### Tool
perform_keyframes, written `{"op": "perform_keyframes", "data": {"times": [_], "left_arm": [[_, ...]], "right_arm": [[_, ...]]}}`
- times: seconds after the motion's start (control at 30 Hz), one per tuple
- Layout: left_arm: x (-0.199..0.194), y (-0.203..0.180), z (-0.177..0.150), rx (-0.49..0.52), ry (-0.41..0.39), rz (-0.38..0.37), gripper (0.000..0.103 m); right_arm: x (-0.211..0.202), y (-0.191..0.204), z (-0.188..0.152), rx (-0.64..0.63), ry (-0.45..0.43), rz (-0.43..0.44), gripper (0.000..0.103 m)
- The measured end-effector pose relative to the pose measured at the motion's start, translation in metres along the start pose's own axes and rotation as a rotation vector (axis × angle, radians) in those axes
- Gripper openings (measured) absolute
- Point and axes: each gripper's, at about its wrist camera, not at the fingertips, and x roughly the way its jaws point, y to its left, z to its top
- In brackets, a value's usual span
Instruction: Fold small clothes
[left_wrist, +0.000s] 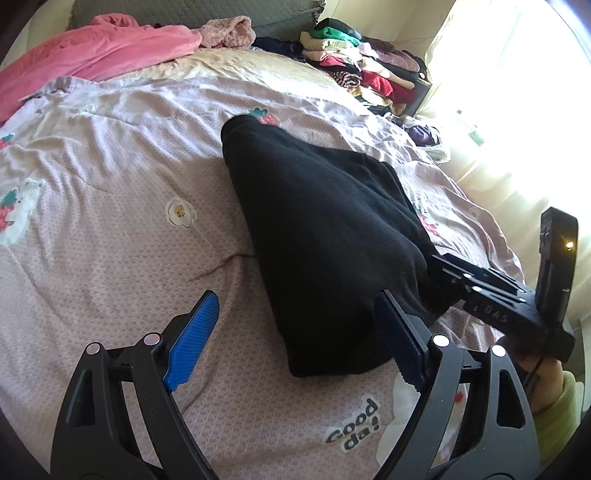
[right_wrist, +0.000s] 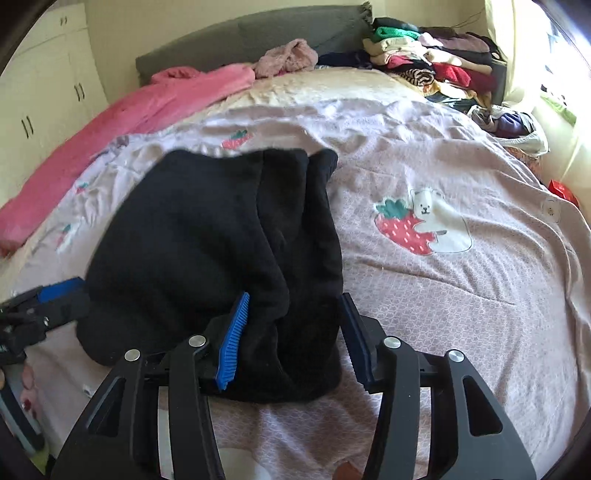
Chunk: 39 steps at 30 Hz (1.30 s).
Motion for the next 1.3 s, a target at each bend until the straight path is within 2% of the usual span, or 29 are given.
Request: {"op": "perform_keyframes", "data": {"times": [0.17,0.2,0.27,0.37,0.43,0.6,0.8,1.1,1.3], "left_arm": [[-0.014,0.000,0.000,-0.013,-0.029,0.002,0.086],[-0.016,0.000,0.001,-0.013,-0.032,0.000,0.086],[-0.021,-0.001,0.001,-0.011,-0.038,-0.001,0.087],[-0.030,-0.005,0.000,-0.003,-0.051,0.000,0.093],[-0.036,-0.008,0.001,0.005,-0.056,0.014,0.093],[-0.058,-0.014,-0.003,0.048,-0.098,0.085,0.093],[-0.085,-0.015,-0.012,0.062,-0.142,0.107,0.093],[-0.114,-0.026,-0.038,0.107,-0.181,0.139,0.093],[-0.124,-0.029,-0.056,0.117,-0.166,0.126,0.093]], "right_arm": [[-0.026,0.003,0.001,0.010,-0.048,0.007,0.066],[-0.033,0.004,0.001,0.009,-0.069,0.003,0.069],[-0.049,0.008,0.000,0.000,-0.115,-0.009,0.081],[-0.067,0.013,0.000,-0.009,-0.168,-0.019,0.093],[-0.082,0.017,-0.003,-0.012,-0.211,-0.045,0.096],[-0.116,0.024,-0.011,-0.014,-0.293,-0.052,0.098],[-0.146,0.033,-0.025,-0.046,-0.338,-0.094,0.098],[-0.175,0.037,-0.049,-0.015,-0.353,-0.093,0.098],[-0.183,0.042,-0.067,-0.027,-0.352,-0.119,0.098]]}}
